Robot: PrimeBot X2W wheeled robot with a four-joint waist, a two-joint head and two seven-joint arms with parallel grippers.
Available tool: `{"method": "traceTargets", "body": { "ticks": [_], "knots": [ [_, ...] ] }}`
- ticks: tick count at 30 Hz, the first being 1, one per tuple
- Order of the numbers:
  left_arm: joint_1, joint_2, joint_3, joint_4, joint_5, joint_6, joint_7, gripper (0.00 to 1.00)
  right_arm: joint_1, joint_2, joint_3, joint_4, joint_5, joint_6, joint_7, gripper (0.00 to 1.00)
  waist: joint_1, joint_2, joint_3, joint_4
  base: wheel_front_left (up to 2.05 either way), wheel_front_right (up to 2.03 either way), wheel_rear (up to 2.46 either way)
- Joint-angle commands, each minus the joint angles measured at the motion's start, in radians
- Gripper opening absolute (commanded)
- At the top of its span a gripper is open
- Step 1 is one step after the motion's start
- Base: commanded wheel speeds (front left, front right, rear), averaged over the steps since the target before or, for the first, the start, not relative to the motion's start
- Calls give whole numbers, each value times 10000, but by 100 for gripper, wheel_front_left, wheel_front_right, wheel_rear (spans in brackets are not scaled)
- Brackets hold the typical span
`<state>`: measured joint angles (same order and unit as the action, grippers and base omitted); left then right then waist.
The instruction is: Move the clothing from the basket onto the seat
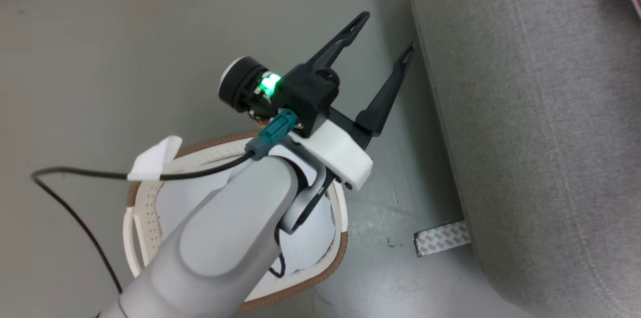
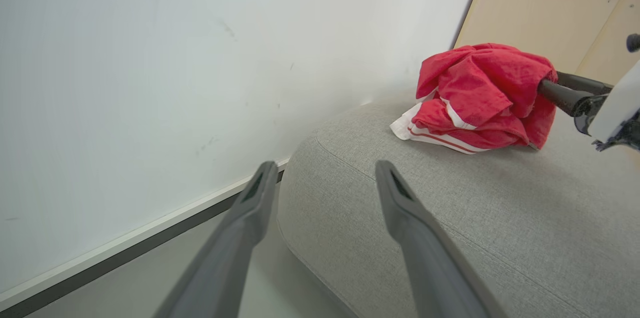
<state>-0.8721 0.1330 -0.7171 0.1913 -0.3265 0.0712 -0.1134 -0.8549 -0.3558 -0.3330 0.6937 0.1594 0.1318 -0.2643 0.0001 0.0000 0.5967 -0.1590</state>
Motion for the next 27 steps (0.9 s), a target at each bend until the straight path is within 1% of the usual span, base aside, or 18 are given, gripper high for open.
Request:
{"method": "traceTargets", "body": {
  "ticks": [1, 5, 8, 13, 20, 23, 27],
  "knots": [
    [213, 97, 43, 57, -74, 48, -106, 100, 421, 99, 134, -392, -117, -25, 1, 100, -1, 0, -208, -82, 0, 0, 0],
    [531, 266, 133, 149, -232, 124, -267, 100, 1380, 469, 444, -1624, -232, -23, 1, 100, -1, 0, -680, -204, 0, 0, 0],
    [873, 425, 241, 198, -369, 221, -478, 100, 2124, 865, 614, -2475, -228, -23, 1, 100, -1, 0, -1156, -298, 0, 0, 0],
    [1559, 718, 513, 256, -491, 533, -801, 100, 3202, 1314, 1042, -3596, -138, -23, 1, 100, -1, 0, -1954, -375, 0, 0, 0],
    [2866, 1092, 913, 254, -939, 838, -1240, 100, 4635, 1791, 1563, -4546, -10, -23, 1, 100, -1, 0, -3280, -182, 0, 0, 0],
    [3447, 1278, 1109, 284, -1031, 1010, -1350, 100, 5176, 1982, 1803, -4788, 35, -23, 1, 100, -1, 0, -3764, -41, 0, 0, 0],
    [4252, 1355, 1345, 399, -1134, 1289, -1441, 100, 5797, 2308, 2251, -4983, 17, -23, 3, 100, -1, 0, -4351, 112, 0, 0, 0]
  ]
}}
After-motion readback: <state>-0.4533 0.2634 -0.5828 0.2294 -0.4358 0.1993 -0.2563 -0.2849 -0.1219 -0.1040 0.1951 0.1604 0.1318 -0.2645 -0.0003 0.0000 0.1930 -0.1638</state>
